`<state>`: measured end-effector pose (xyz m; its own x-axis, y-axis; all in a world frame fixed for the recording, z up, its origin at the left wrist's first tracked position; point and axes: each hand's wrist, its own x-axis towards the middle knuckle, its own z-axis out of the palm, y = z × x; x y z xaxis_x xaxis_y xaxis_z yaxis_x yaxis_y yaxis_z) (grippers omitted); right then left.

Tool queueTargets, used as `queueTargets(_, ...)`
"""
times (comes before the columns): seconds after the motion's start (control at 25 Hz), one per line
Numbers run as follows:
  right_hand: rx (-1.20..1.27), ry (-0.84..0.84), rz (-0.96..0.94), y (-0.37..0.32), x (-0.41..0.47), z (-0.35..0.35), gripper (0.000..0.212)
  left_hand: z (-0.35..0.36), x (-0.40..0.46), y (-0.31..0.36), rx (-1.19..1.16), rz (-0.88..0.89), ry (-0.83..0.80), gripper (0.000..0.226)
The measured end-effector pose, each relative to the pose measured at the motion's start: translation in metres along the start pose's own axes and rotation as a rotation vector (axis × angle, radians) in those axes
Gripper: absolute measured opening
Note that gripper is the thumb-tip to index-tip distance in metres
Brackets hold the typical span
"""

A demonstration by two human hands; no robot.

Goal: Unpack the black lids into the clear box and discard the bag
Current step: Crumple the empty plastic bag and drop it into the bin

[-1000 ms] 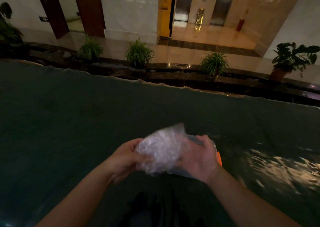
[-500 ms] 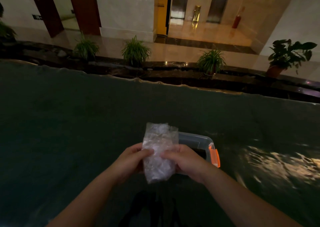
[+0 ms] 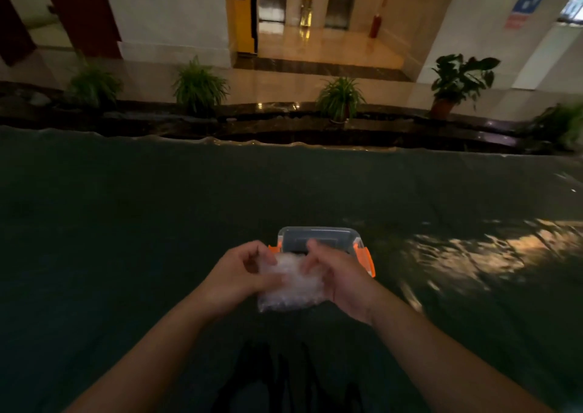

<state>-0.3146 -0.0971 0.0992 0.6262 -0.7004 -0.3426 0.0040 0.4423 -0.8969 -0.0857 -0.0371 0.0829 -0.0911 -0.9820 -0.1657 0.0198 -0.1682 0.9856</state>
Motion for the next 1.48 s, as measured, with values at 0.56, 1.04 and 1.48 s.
queueTargets(0.56,-0.250,0.926,-0.182,0.071,-0.218,-0.127,0.005,0.217,0.032,-0.011,0.915,0.434,-0.317,0.068)
queueTargets(1.04,-0.493,1.364,0.224,0.263,-0.443,-0.282,0.019,0.503,-0.002,-0.131,1.098,0.669,-0.655,0.066)
queueTargets(1.48,-0.644,1.077,0.422,0.489,-0.340,-0.416,0.033,0.543,0.013,-0.374,1.210,0.117,-0.781,0.054)
